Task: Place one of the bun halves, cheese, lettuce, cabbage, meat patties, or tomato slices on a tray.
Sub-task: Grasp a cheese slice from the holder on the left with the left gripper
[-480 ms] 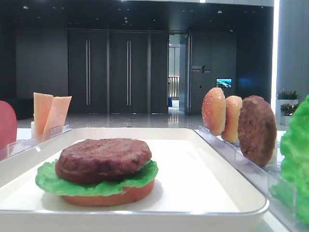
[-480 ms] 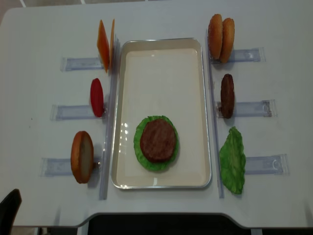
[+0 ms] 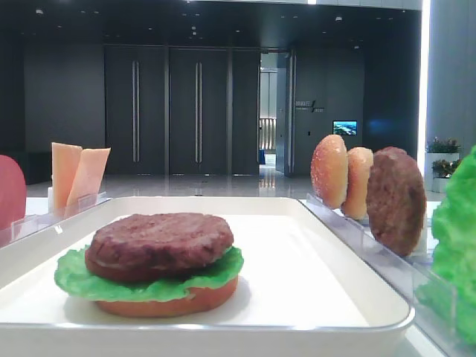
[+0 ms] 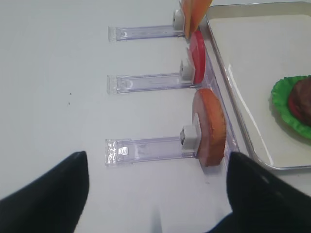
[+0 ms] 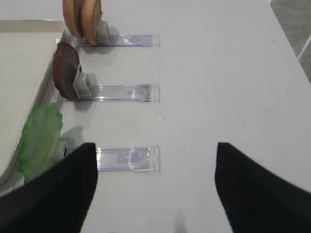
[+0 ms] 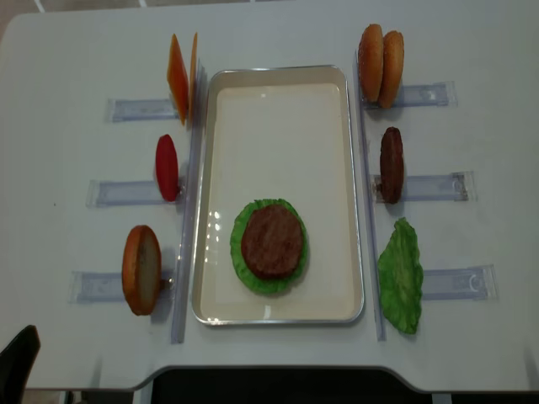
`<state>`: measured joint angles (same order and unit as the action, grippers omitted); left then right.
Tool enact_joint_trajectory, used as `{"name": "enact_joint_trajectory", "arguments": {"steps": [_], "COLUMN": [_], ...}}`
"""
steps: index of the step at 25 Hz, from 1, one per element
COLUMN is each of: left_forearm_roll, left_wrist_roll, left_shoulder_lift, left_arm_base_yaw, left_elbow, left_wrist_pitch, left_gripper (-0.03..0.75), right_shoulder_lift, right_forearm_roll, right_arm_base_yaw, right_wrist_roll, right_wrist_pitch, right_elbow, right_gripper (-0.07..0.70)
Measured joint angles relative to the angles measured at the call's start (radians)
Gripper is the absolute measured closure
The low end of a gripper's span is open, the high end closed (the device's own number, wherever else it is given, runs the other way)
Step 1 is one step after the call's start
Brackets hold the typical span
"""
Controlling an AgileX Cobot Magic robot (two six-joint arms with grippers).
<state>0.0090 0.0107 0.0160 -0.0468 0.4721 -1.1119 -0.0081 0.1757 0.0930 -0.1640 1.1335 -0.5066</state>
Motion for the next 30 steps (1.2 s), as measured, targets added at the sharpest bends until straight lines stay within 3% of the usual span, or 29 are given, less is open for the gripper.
{"name": "enact_joint_trajectory", "arguments": {"steps": [21,30], "left_forearm_roll": [-0.009,-0.009], "left_wrist_roll": [-0.011,-0.046], "left_shoulder_lift": [-0.043,-0.302], "left_arm_base_yaw": [0.0,0.0], "left_elbow": [0.006,0.16], "left_wrist_pitch": [-0.002,-0.02], "left_gripper": [0.033,0.069], "right_shoulder_lift": [0.0,0.0], "right_forearm_roll": [0.0,0.0], "right_arm_base_yaw": [0.0,0.0], "right_wrist_roll": [0.0,0.001], "right_wrist_pitch": [0.0,0.0], "right_elbow": [0.0,0.0], "right_gripper": [0.145,0.145]}}
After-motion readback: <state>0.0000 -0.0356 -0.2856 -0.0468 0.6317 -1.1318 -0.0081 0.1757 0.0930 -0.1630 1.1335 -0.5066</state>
